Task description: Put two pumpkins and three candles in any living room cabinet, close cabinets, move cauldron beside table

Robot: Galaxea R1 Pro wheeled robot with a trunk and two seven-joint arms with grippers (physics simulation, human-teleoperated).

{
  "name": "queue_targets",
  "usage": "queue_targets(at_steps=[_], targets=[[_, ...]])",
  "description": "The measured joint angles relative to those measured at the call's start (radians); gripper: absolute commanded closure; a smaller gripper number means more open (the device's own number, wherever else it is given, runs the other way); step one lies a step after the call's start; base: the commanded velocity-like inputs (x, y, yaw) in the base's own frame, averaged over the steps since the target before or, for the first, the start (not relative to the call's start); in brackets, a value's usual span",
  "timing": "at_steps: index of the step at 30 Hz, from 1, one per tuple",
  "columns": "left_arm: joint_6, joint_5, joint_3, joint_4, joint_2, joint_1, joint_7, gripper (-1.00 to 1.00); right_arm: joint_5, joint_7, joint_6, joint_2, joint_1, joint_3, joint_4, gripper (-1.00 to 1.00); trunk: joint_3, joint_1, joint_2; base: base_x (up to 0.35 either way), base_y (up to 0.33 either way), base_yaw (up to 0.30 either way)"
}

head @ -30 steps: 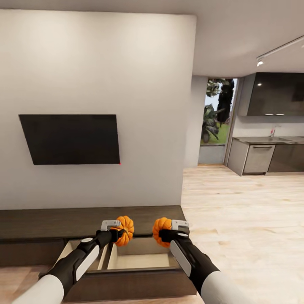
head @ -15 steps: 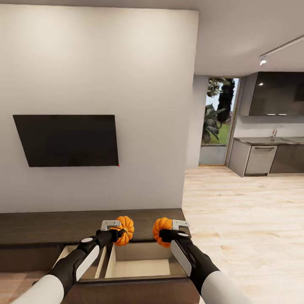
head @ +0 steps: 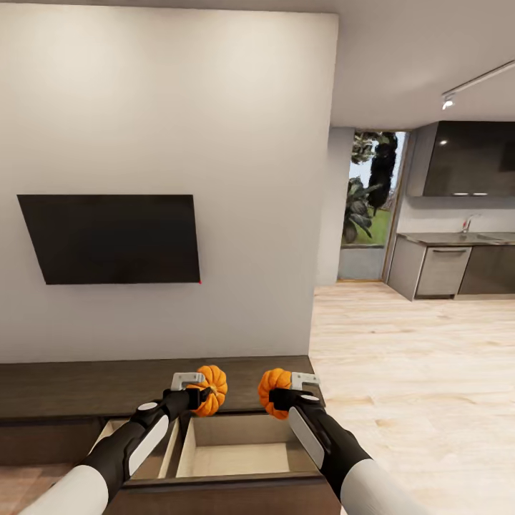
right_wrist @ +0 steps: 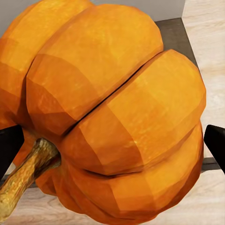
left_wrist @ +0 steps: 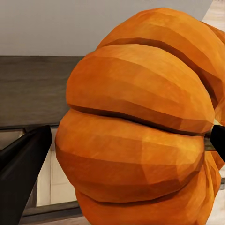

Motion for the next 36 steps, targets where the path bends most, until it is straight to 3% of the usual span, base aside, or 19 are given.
queue_targets(at_steps=[4, 21, 25, 36], targets=[[0.0, 0.0, 0.0, 0.001, 0.0, 0.0, 0.0, 1.0, 0.0, 0.0, 0.0, 0.0, 0.0, 0.001, 0.0, 1.0, 0.0, 0.0, 0.0, 0.001, 0.0, 0.0], [-0.009, 0.0, 0.0, 0.008, -0.001, 0.0, 0.0, 1.0, 0.012, 0.026, -0.001, -0.004, 0.0, 0.007, -0.007, 1.0, -0.053, 0.065, -0.119, 0.0, 0.0, 0.0], [-0.01, 0.0, 0.0, 0.008, -0.001, 0.0, -0.001, 1.0, 0.014, 0.045, -0.001, -0.004, 0.0, 0.007, -0.007, 1.0, -0.053, 0.065, -0.119, 0.0, 0.0, 0.0], [0.006, -0.003, 0.0, 0.008, -0.001, 0.0, -0.009, 1.0, 0.014, 0.052, 0.001, -0.005, 0.0, 0.006, -0.009, 1.0, -0.088, 0.107, -0.196, 0.0, 0.0, 0.0]])
